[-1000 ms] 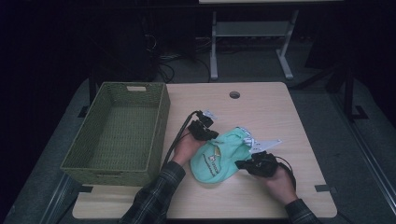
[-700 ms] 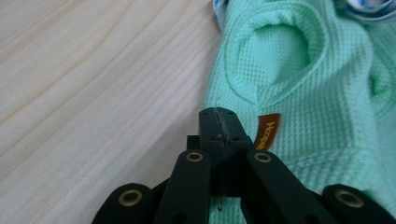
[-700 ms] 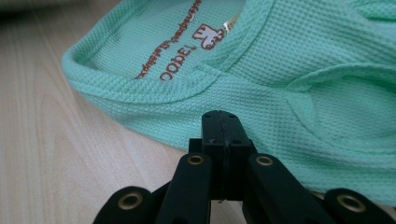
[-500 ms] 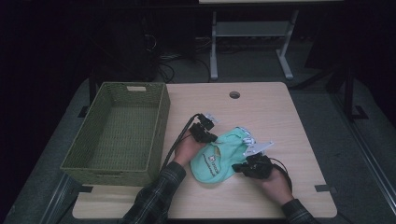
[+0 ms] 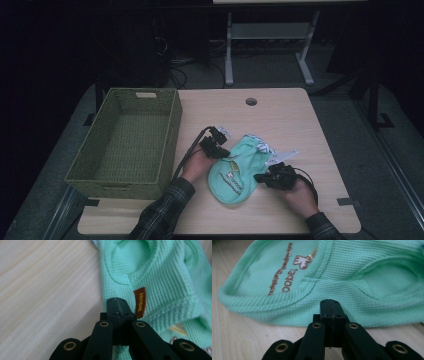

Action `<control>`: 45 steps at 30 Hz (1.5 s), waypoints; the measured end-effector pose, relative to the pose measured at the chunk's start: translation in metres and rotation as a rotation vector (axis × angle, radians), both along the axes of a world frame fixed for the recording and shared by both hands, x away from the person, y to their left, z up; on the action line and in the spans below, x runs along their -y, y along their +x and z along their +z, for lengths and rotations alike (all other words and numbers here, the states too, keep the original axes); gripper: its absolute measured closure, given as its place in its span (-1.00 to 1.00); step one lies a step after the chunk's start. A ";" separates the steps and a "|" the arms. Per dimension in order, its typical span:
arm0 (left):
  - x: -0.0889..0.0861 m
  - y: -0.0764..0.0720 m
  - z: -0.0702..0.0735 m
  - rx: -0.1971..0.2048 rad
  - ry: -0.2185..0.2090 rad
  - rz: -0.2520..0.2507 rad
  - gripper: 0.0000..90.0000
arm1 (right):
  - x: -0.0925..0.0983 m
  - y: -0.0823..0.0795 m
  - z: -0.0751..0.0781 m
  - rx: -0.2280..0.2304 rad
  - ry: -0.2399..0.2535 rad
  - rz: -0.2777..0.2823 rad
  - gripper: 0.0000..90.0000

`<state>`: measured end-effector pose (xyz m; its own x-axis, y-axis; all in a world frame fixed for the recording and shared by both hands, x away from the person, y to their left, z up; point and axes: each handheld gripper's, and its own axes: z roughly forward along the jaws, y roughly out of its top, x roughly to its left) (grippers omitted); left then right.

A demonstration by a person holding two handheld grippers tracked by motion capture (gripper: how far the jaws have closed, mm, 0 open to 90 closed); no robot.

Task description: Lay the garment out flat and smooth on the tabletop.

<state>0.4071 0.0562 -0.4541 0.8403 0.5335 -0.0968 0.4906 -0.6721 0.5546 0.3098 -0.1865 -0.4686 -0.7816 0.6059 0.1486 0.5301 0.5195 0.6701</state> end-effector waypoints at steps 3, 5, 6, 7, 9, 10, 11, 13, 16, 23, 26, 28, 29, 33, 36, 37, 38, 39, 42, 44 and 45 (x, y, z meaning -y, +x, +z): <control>-0.003 -0.007 0.000 -0.008 -0.003 -0.002 0.99 | 0.004 0.001 0.001 -0.002 -0.007 -0.012 1.00; -0.005 -0.012 0.000 -0.013 -0.001 -0.007 0.99 | 0.006 0.003 0.000 0.005 -0.011 -0.015 1.00; -0.007 -0.015 0.001 -0.012 0.016 -0.024 0.99 | 0.007 0.003 0.001 0.000 -0.016 -0.025 1.00; -0.007 -0.018 0.001 -0.015 0.013 -0.022 0.99 | 0.009 0.003 0.001 0.001 -0.018 -0.031 1.00; -0.008 -0.024 0.002 -0.018 0.016 -0.028 0.99 | 0.011 0.005 0.001 0.006 -0.020 -0.038 1.00; -0.008 -0.027 0.002 -0.020 0.016 -0.030 0.99 | 0.013 0.005 0.002 0.004 -0.028 -0.038 1.00; -0.009 -0.030 0.002 -0.022 0.016 -0.036 0.99 | 0.013 0.005 0.002 0.005 -0.027 -0.044 1.00; -0.010 -0.038 0.002 -0.026 0.019 -0.051 0.99 | 0.015 0.007 0.002 0.006 -0.033 -0.048 1.00; -0.011 -0.049 0.003 -0.033 0.022 -0.072 0.99 | 0.017 0.009 0.002 0.020 -0.040 -0.056 1.00; -0.012 -0.070 0.002 -0.055 0.002 -0.113 0.99 | 0.022 0.015 0.002 0.036 -0.055 -0.072 1.00; -0.011 -0.077 0.003 -0.052 0.008 -0.133 0.99 | 0.023 0.017 0.002 0.036 -0.059 -0.087 1.00; -0.011 -0.079 0.002 -0.053 0.004 -0.132 0.99 | 0.024 0.019 0.002 0.041 -0.060 -0.092 1.00; -0.011 -0.080 0.002 -0.055 0.004 -0.134 0.99 | 0.025 0.019 0.002 0.041 -0.060 -0.096 1.00; -0.012 -0.082 0.003 -0.056 0.004 -0.134 0.99 | 0.029 0.022 0.002 0.040 -0.059 -0.115 1.00; -0.012 -0.083 0.002 -0.057 -0.002 -0.132 0.99 | 0.033 0.025 0.002 0.043 -0.064 -0.127 1.00; -0.012 -0.083 0.002 -0.057 -0.006 -0.130 0.99 | 0.033 0.025 0.002 0.041 -0.062 -0.129 1.00; -0.011 -0.083 0.002 -0.057 -0.007 -0.128 0.99 | 0.034 0.025 0.003 0.046 -0.057 -0.133 0.99; -0.011 -0.083 0.002 -0.057 -0.005 -0.129 0.99 | 0.034 0.025 0.004 0.046 -0.043 -0.136 0.98; -0.011 -0.083 0.002 -0.057 -0.006 -0.129 0.99 | 0.030 0.026 0.011 0.065 0.004 -0.139 0.86; -0.012 -0.083 0.001 -0.060 -0.012 -0.124 0.99 | 0.026 0.029 0.014 0.072 0.021 -0.132 0.81; -0.012 -0.083 0.001 -0.061 -0.013 -0.124 0.99 | 0.022 0.031 0.015 0.074 0.017 -0.129 0.79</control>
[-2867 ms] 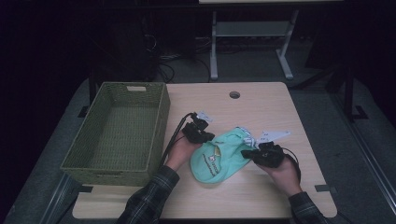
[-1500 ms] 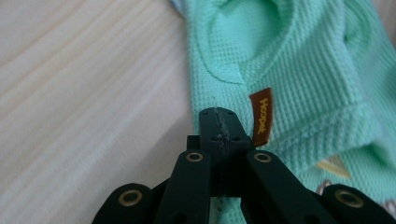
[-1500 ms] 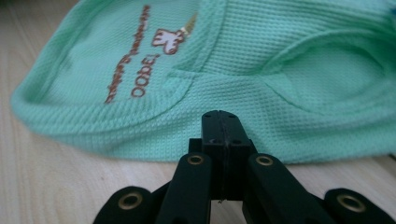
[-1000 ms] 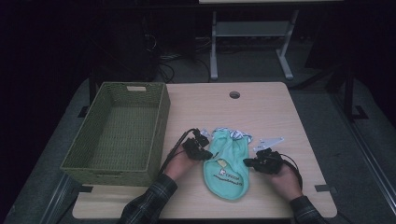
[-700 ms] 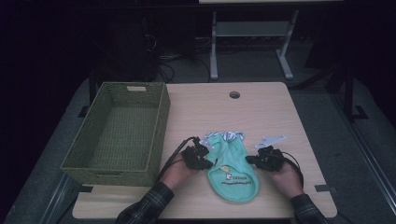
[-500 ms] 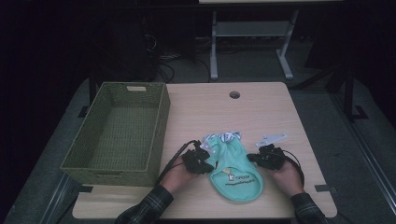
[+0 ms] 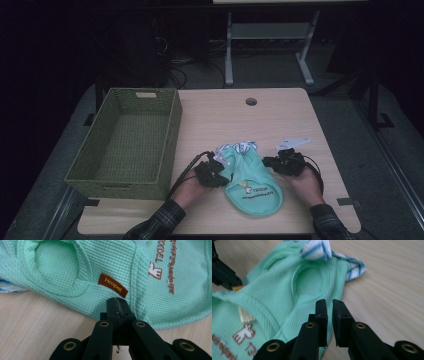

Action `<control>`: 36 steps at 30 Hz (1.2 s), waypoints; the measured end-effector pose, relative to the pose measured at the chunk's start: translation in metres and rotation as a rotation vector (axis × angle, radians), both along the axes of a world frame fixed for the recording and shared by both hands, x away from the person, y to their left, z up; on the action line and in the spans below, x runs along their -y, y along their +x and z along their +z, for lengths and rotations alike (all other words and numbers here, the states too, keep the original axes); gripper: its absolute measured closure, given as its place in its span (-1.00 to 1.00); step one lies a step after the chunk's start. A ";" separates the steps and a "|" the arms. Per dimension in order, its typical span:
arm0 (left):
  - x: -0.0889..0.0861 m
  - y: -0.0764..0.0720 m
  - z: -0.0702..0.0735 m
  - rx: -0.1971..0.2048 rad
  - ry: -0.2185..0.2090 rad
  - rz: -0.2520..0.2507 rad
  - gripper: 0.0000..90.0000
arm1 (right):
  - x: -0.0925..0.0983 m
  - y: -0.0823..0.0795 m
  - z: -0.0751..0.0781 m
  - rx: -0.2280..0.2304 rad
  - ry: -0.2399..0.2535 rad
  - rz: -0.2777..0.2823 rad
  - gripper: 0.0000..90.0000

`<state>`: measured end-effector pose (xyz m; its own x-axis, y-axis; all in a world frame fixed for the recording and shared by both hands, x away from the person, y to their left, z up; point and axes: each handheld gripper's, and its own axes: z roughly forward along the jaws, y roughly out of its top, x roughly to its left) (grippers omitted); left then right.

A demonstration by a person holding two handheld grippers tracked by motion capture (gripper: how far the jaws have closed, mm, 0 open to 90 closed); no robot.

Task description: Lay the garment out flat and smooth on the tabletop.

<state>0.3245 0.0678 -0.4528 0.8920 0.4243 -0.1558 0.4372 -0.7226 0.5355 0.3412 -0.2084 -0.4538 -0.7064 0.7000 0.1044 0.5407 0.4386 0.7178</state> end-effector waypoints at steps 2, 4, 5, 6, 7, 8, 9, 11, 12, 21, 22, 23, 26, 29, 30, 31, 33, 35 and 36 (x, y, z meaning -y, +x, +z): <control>0.000 0.000 0.000 0.002 0.001 0.000 0.99 | -0.005 0.005 -0.001 -0.002 -0.004 0.005 0.77; 0.000 0.000 0.000 0.002 0.000 0.000 0.99 | -0.009 0.010 -0.002 -0.007 -0.011 0.004 0.75; -0.001 0.001 0.000 0.004 0.005 -0.008 0.99 | -0.012 0.014 -0.004 -0.009 -0.013 0.000 0.73; -0.001 0.000 0.000 0.000 -0.001 -0.001 0.99 | -0.013 0.016 -0.006 -0.013 -0.015 0.000 0.73; -0.001 0.000 0.000 0.000 -0.004 0.002 0.99 | -0.014 0.020 -0.009 -0.023 -0.011 -0.004 0.71; -0.001 0.000 -0.001 0.000 -0.006 0.001 0.99 | -0.015 0.023 -0.011 -0.031 -0.006 -0.002 0.70; -0.001 0.000 -0.001 0.000 -0.006 0.001 0.99 | -0.015 0.025 -0.012 -0.039 -0.003 0.004 0.70; -0.001 0.000 -0.001 -0.001 -0.007 0.002 0.99 | -0.016 0.027 -0.014 -0.057 0.009 0.003 0.70; -0.001 0.000 -0.001 -0.001 -0.007 0.002 0.99 | -0.017 0.028 -0.015 -0.059 0.007 0.006 0.76; -0.001 0.000 0.000 -0.001 -0.005 0.005 0.99 | -0.014 0.026 -0.010 -0.021 0.013 0.004 1.00; -0.001 0.000 -0.001 -0.001 -0.006 0.005 0.99 | -0.014 0.025 -0.008 -0.012 0.013 0.001 1.00; -0.001 0.000 -0.001 0.000 -0.006 0.005 0.99 | -0.013 0.025 -0.007 -0.006 0.012 0.000 1.00; -0.001 0.000 -0.001 0.000 -0.005 0.004 0.99 | -0.011 0.026 -0.005 0.002 0.001 -0.017 1.00; -0.001 0.000 0.000 0.002 -0.005 0.005 0.99 | -0.007 0.029 -0.006 0.022 -0.039 -0.039 1.00; -0.001 0.000 0.000 0.004 0.002 -0.002 0.99 | -0.005 0.030 -0.007 0.014 -0.039 -0.053 1.00; -0.001 0.000 0.000 0.004 0.002 -0.001 0.99 | -0.003 0.032 -0.009 0.016 -0.042 -0.060 1.00; 0.000 -0.001 0.000 0.005 -0.002 0.007 0.99 | 0.001 0.035 -0.012 0.007 -0.045 -0.067 1.00; 0.000 -0.001 0.000 0.004 0.001 0.007 0.99 | 0.002 0.035 -0.013 0.003 -0.031 -0.066 0.99; 0.000 -0.001 0.000 0.004 -0.002 0.006 0.98 | 0.002 0.034 -0.012 0.004 -0.021 -0.062 0.97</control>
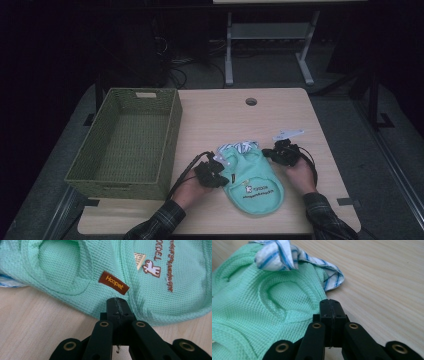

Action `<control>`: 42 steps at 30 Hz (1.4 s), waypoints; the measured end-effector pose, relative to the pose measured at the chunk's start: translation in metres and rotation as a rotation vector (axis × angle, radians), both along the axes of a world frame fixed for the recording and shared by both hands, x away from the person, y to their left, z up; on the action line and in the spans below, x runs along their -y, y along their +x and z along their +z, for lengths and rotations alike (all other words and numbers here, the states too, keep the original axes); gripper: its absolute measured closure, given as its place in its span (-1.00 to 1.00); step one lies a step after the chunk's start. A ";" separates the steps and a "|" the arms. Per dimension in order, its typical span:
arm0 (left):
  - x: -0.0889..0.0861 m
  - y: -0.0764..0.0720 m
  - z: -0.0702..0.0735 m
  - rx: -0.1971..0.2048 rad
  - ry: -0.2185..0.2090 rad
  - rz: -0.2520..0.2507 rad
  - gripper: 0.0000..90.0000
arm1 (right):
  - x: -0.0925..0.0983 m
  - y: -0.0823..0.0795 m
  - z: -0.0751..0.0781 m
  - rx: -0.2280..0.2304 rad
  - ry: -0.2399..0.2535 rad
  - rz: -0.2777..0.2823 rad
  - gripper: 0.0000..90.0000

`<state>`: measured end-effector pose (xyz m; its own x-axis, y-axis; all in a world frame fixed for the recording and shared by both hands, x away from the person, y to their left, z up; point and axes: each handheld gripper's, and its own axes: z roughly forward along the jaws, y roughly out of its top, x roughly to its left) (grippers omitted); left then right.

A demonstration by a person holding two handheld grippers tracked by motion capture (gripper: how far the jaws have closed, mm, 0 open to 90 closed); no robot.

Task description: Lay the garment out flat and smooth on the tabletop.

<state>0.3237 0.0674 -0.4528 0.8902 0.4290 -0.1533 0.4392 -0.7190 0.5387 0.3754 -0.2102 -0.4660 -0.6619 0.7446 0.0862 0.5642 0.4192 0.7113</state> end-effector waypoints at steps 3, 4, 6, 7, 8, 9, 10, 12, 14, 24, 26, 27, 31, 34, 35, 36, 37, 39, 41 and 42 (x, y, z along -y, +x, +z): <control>0.000 0.000 0.000 -0.006 -0.006 0.004 0.90 | 0.003 -0.003 0.005 0.014 0.025 0.007 0.82; 0.000 0.000 0.001 -0.004 -0.008 0.004 0.88 | 0.004 -0.005 0.007 0.014 0.033 0.009 0.80; -0.001 0.001 0.002 0.000 -0.014 0.006 0.86 | 0.006 -0.008 0.009 0.016 0.042 0.011 0.80; -0.002 0.001 0.004 0.003 -0.013 0.006 0.86 | 0.007 -0.011 0.011 0.016 0.047 0.012 0.81; -0.003 0.002 0.005 0.007 -0.016 0.007 0.86 | 0.008 -0.013 0.011 0.017 0.046 0.022 0.86; -0.003 0.002 0.006 0.007 -0.030 0.015 0.86 | 0.008 -0.016 0.012 0.013 0.050 0.020 0.91; -0.004 0.003 0.008 0.015 -0.017 0.000 0.85 | 0.008 -0.018 0.013 0.018 0.047 0.029 0.97; -0.004 0.003 0.010 0.017 -0.036 0.022 0.82 | 0.007 -0.023 0.014 0.014 0.048 0.041 1.00; -0.005 0.005 0.012 0.025 -0.027 0.014 0.79 | 0.005 -0.027 0.015 0.009 0.043 0.051 1.00; -0.010 0.021 0.024 0.057 -0.053 0.061 0.67 | -0.016 -0.045 0.017 -0.010 0.055 0.115 1.00; -0.011 0.025 0.027 0.062 -0.065 0.079 0.67 | -0.022 -0.050 0.016 -0.013 0.055 0.138 1.00; -0.012 0.029 0.028 0.065 -0.063 0.085 0.66 | -0.025 -0.052 0.015 -0.020 0.058 0.144 1.00; -0.013 0.039 0.032 0.074 -0.070 0.116 0.59 | -0.036 -0.059 0.014 -0.031 0.060 0.177 1.00; -0.012 0.047 0.034 0.083 -0.081 0.139 0.53 | -0.044 -0.061 0.012 -0.036 0.052 0.198 1.00; -0.012 0.049 0.035 0.087 -0.077 0.138 0.50 | -0.046 -0.060 0.010 -0.033 0.044 0.207 1.00; -0.012 0.052 0.035 0.089 -0.078 0.146 0.48 | -0.048 -0.060 0.009 -0.040 0.041 0.207 1.00; -0.011 0.054 0.035 0.091 -0.077 0.149 0.45 | -0.050 -0.060 0.007 -0.051 0.030 0.211 1.00; -0.010 0.059 0.035 0.098 -0.078 0.164 0.41 | -0.052 -0.060 0.003 -0.059 0.009 0.216 1.00; -0.009 0.063 0.036 0.107 -0.074 0.169 0.38 | -0.052 -0.061 0.001 -0.069 0.000 0.218 1.00; -0.008 0.066 0.036 0.109 -0.075 0.174 0.36 | -0.052 -0.061 0.001 -0.072 0.000 0.218 1.00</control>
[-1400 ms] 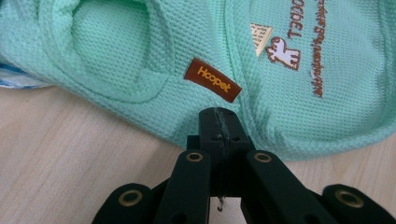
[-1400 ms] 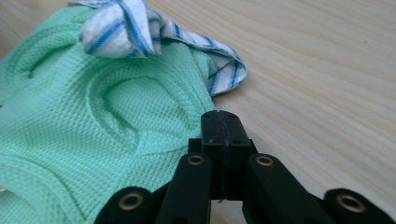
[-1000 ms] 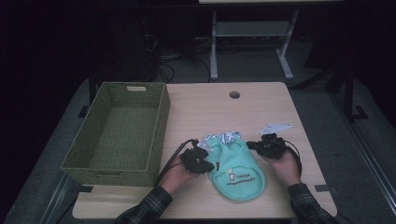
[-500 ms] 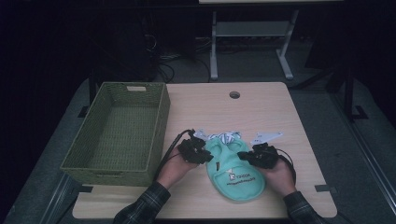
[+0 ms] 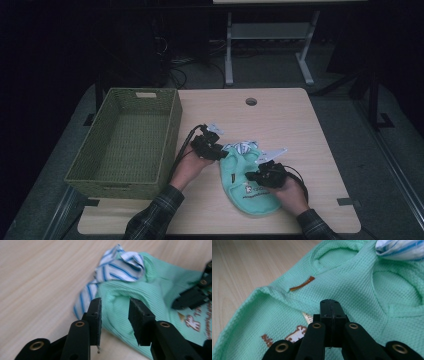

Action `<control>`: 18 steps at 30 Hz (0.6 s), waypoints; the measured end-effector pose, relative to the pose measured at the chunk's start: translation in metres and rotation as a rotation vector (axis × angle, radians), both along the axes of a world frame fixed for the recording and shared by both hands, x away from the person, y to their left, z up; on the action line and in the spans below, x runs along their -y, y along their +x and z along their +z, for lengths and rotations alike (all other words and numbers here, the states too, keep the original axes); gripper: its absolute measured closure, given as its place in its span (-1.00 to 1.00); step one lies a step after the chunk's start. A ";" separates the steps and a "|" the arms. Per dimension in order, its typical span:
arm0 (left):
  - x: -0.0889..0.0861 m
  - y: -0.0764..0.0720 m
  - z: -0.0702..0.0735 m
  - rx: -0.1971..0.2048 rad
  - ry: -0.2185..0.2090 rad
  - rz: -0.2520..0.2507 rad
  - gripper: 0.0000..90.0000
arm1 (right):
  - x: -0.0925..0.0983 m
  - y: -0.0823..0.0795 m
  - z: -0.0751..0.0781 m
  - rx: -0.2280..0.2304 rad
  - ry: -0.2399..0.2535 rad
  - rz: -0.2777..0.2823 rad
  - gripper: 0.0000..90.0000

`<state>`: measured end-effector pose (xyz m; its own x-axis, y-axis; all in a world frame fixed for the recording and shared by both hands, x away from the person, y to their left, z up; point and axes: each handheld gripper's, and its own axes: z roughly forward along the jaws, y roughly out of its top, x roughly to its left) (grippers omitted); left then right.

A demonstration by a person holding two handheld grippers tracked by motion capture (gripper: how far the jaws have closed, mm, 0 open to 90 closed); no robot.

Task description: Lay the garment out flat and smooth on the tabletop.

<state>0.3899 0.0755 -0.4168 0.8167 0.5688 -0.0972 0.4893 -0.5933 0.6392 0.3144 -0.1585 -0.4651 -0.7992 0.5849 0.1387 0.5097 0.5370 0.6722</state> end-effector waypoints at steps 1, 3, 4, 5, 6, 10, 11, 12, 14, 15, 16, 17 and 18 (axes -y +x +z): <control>0.000 0.002 0.000 0.002 0.003 -0.003 0.34 | 0.001 0.000 0.000 0.002 -0.004 0.004 1.00; 0.002 0.006 0.000 0.008 0.002 0.003 0.31 | 0.004 -0.001 -0.001 0.002 -0.015 0.011 1.00; 0.003 0.008 0.000 0.008 0.002 0.000 0.28 | 0.006 -0.002 -0.001 -0.006 -0.019 0.013 1.00; 0.004 0.010 0.000 0.007 0.002 0.001 0.27 | 0.008 -0.003 -0.001 -0.011 -0.021 0.011 1.00; 0.005 0.011 0.000 0.012 0.001 0.002 0.24 | 0.011 -0.004 -0.001 -0.012 -0.021 0.008 1.00; 0.011 0.018 -0.001 0.016 0.000 0.001 0.17 | 0.022 -0.004 -0.001 -0.012 -0.023 -0.005 1.00; 0.013 0.021 -0.002 0.020 -0.001 0.000 0.16 | 0.023 -0.004 -0.001 -0.018 -0.026 -0.011 1.00; 0.015 0.023 -0.003 0.016 -0.004 0.000 0.15 | 0.026 -0.004 -0.001 -0.014 -0.026 -0.012 1.00; 0.020 0.026 -0.006 0.012 -0.006 -0.005 0.12 | 0.030 -0.004 -0.001 -0.012 -0.035 -0.023 1.00; 0.023 0.028 -0.008 0.009 -0.010 -0.005 0.10 | 0.032 -0.003 -0.001 -0.014 -0.032 -0.032 1.00; 0.025 0.029 -0.009 0.010 -0.009 -0.011 0.06 | 0.035 -0.002 -0.001 -0.011 -0.034 -0.033 1.00; 0.027 0.030 -0.011 0.009 -0.014 -0.011 0.05 | 0.037 -0.002 -0.001 -0.017 -0.032 -0.040 1.00; 0.029 0.031 -0.012 0.007 -0.023 -0.012 0.03 | 0.039 -0.001 -0.001 -0.018 -0.033 -0.040 1.00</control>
<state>0.4213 0.0463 -0.4292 0.8241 0.5568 -0.1040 0.4775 -0.5841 0.6564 0.3131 -0.1974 -0.4658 -0.7729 0.6205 0.1328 0.5428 0.5380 0.6449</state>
